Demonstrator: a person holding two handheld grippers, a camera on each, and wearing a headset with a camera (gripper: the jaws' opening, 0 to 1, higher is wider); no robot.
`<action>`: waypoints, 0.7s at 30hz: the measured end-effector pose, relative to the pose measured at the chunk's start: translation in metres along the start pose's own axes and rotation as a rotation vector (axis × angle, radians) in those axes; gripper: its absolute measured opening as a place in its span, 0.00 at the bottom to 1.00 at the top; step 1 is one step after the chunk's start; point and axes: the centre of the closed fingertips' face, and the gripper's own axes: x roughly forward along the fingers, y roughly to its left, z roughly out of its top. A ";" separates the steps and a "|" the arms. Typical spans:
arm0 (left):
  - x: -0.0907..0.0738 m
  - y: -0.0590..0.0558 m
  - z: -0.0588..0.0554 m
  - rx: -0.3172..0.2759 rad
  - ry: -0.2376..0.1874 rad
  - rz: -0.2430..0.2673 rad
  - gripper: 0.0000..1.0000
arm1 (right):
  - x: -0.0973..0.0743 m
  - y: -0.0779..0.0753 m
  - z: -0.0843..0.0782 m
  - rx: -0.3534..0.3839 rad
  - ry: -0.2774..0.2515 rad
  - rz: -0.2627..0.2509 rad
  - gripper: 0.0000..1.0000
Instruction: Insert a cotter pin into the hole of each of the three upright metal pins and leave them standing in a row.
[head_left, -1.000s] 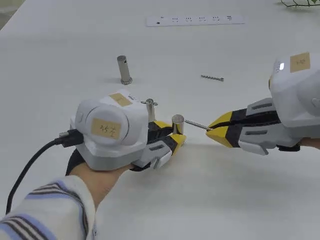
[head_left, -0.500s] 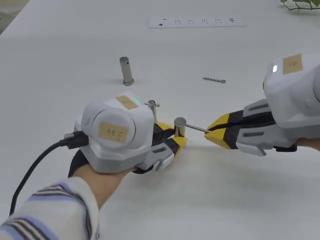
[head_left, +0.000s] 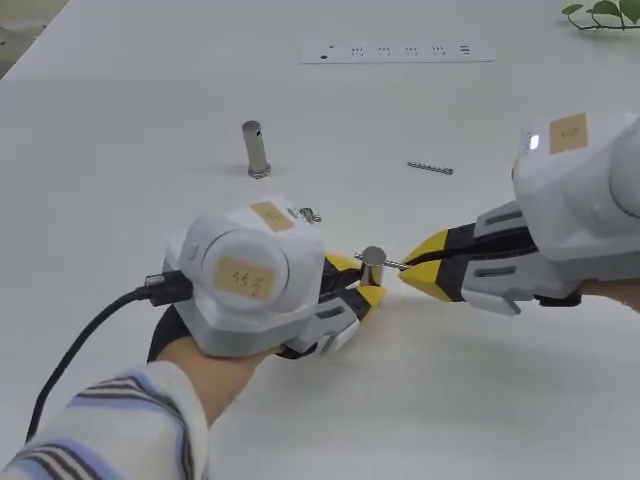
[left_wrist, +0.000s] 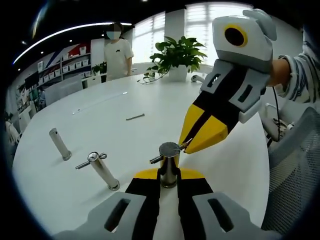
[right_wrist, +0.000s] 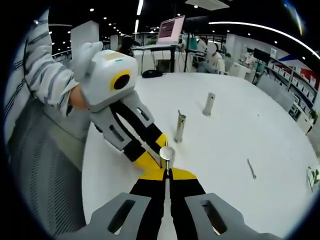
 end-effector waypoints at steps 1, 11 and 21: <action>0.001 -0.003 0.000 -0.001 0.002 -0.005 0.10 | 0.002 0.001 0.001 -0.003 0.002 0.002 0.02; 0.000 0.001 0.000 -0.022 0.000 0.015 0.10 | -0.002 -0.003 -0.003 0.014 0.009 -0.006 0.03; 0.000 0.002 0.000 -0.024 -0.005 0.027 0.11 | -0.007 -0.001 -0.009 -0.014 0.017 -0.003 0.14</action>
